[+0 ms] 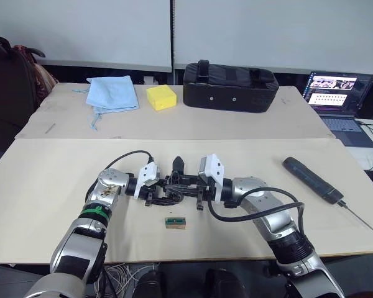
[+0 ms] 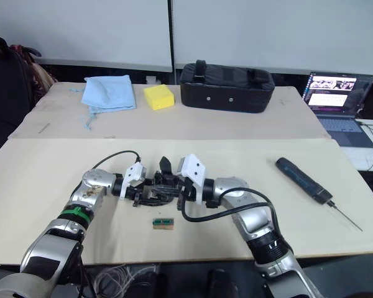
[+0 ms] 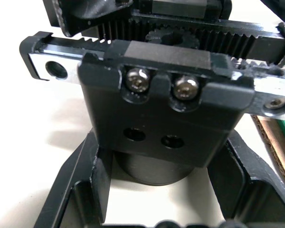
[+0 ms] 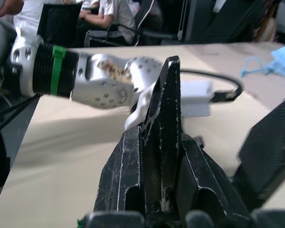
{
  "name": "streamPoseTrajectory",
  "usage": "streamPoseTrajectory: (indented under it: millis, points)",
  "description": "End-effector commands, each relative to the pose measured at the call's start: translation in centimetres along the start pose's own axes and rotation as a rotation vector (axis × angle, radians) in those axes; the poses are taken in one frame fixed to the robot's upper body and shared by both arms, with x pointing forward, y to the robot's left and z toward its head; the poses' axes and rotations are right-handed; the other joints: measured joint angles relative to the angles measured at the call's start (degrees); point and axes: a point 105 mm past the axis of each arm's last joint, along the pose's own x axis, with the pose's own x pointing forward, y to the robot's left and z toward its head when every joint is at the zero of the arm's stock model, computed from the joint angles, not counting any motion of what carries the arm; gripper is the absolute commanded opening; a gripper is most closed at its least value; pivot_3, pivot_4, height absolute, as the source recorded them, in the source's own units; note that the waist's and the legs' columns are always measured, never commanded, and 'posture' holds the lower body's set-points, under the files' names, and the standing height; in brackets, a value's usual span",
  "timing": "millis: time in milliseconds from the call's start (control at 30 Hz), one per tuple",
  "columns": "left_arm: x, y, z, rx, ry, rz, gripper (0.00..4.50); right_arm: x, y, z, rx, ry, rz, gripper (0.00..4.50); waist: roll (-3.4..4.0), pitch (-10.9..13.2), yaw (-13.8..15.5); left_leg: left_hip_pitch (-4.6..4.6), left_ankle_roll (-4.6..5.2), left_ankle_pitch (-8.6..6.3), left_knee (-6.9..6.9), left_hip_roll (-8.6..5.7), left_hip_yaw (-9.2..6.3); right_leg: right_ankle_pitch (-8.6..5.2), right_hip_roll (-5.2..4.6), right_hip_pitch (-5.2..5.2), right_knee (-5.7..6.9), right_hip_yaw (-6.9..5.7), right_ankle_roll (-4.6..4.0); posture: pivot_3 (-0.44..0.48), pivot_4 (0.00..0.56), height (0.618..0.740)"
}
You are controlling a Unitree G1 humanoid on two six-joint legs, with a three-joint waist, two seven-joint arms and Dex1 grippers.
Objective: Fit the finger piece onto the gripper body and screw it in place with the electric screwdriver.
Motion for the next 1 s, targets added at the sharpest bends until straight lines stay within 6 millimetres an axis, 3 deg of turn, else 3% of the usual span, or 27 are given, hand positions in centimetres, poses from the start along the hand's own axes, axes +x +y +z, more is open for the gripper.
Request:
streamPoseTrajectory:
  millis: [33, 500, 800, 1000]
  points:
    - [0.1, -0.7, -1.0, -0.024, 0.04, -0.029, 2.29, 0.4, -0.1, 0.5, -0.028, -0.009, 0.01, 0.44, 0.0, 0.0, 0.0, 0.0, 0.0, 0.0, 0.0, 0.0, 0.0, 0.0, 0.0, 0.0, 0.0, 0.0, 0.0, 0.0, 0.15, 0.74]
    - [0.1, -1.0, -1.1, -0.029, 0.035, -0.027, 2.29, 0.9, -0.1, -0.5, 0.007, 0.03, 0.024, 0.44, 0.01, 0.0, -0.2, 0.07, -0.03, -0.02, -0.02, 0.03, -0.04, -0.04, 0.01, 0.0, 0.04, 0.01, -0.05, 0.0, 0.15, 0.74]
    - [0.1, -1.0, -1.1, -0.036, 0.032, -0.022, 2.29, 0.5, 0.7, -2.6, 0.106, 0.162, 0.059, 0.44, 0.04, 0.0, -0.1, 0.11, -0.05, -0.03, -0.03, 0.05, -0.04, -0.08, 0.01, 0.01, 0.07, 0.0, -0.1, 0.0, 0.15, 0.74]
    - [0.2, -1.0, -1.1, -0.041, 0.026, -0.02, 2.29, 0.6, -0.4, -3.4, 0.119, 0.205, 0.002, 0.44, 0.05, -0.1, -0.1, 0.14, -0.08, -0.05, -0.03, 0.05, -0.04, -0.11, 0.0, 0.03, 0.06, 0.01, -0.12, 0.0, 0.15, 0.74]
